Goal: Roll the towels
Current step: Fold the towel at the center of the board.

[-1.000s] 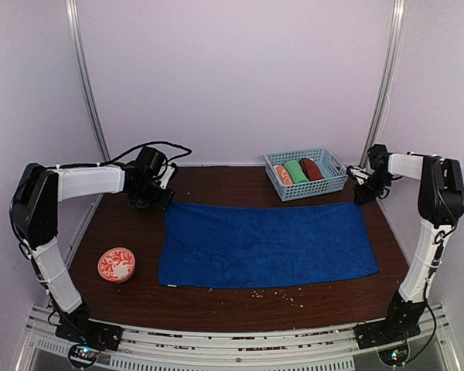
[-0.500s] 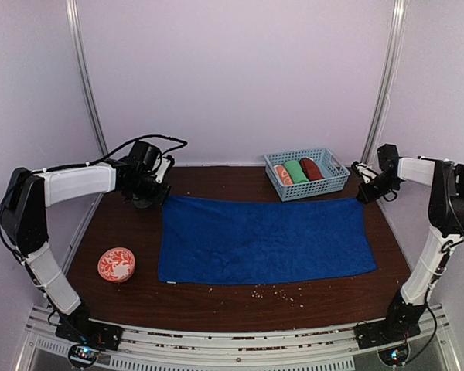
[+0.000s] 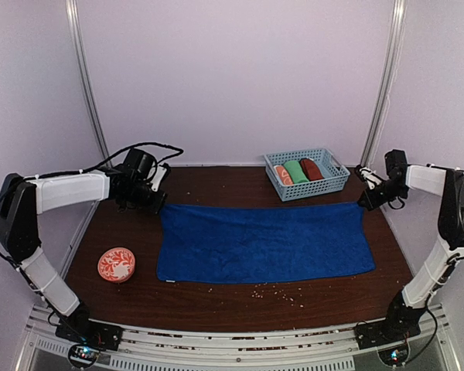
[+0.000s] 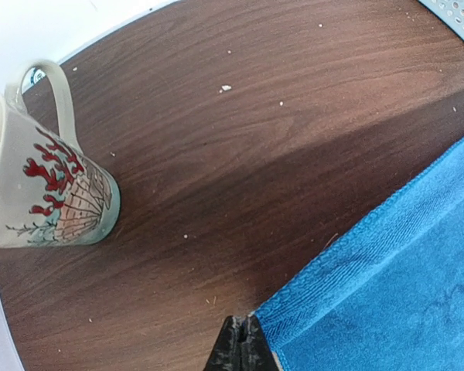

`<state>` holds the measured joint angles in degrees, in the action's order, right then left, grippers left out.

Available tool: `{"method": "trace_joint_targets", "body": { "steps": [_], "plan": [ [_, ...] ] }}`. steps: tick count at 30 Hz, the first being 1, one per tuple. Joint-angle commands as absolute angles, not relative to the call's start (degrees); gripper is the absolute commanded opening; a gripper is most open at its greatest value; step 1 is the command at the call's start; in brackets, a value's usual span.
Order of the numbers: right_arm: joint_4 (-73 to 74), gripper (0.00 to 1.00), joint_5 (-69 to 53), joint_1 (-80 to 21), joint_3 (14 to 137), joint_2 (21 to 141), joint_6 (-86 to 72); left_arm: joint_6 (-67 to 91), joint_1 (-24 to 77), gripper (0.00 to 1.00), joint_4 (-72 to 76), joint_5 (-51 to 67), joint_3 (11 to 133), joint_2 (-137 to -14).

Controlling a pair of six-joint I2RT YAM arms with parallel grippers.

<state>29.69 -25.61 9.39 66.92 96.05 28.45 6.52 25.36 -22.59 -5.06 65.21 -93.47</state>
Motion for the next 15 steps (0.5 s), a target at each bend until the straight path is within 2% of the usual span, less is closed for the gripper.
{"method": "trace_joint_targets", "body": {
  "steps": [1, 15],
  "plan": [
    [27.94, 0.00, -26.62, 10.19, 62.73, 93.02, 30.38, 7.32, 24.44, 0.00, -21.39, -3.44, 63.45, -90.82],
    [33.01, 0.00, -29.71, 15.27, 61.03, 89.23, 33.34, 7.49, 24.43, 0.00, -25.07, 1.34, 57.86, -86.33]
  ]
}}
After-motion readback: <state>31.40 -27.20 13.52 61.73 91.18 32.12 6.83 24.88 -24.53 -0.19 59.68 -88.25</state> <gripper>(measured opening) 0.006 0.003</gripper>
